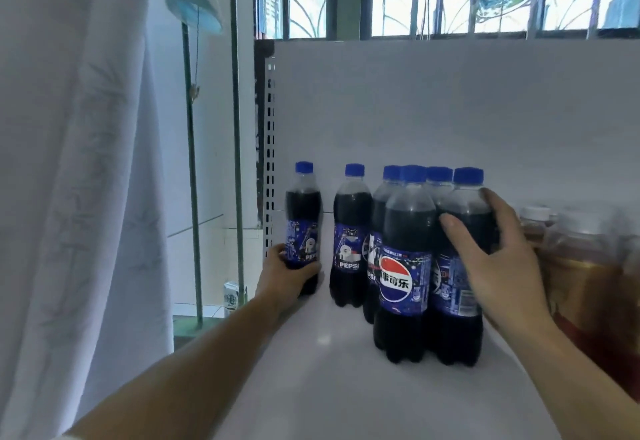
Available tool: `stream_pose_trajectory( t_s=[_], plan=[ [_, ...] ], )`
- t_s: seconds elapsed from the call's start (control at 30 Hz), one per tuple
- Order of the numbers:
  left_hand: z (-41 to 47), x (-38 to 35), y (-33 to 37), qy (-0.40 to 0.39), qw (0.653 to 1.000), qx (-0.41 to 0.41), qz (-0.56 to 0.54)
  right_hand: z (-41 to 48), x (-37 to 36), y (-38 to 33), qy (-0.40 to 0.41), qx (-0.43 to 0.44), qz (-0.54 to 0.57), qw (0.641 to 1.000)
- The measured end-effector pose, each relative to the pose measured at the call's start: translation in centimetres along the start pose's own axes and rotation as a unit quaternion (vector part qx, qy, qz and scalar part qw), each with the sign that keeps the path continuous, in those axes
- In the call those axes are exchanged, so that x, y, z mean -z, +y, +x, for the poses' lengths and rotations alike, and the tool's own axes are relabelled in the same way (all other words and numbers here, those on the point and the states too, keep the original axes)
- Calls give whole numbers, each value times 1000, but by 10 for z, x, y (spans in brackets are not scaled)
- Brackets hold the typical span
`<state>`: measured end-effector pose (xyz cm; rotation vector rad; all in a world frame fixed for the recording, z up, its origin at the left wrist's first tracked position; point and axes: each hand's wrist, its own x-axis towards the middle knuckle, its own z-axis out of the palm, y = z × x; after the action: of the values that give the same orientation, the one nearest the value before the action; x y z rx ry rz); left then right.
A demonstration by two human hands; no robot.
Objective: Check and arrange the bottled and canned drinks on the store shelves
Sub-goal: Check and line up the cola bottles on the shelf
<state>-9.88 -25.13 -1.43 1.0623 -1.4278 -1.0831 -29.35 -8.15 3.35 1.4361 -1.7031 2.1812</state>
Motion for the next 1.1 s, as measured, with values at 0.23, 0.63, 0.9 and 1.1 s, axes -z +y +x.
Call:
stream_pose_trajectory(
  t_s=[0.23,0.63,0.9,1.1],
  plan=[
    [-17,14,6,-37,998,22,37,-3,1,-4,-4,18,-39,999],
    [-95,58,13,-119,983,26,-139,-29,-24,-60,-31,180,26,983],
    [-154,79,35,-179,977,-18,-117,-36,-98,-76,-385,-114,197,894],
    [-169,82,18,-181,969,20,-170,-56,-101,-65,-327,-138,298,886]
  ],
)
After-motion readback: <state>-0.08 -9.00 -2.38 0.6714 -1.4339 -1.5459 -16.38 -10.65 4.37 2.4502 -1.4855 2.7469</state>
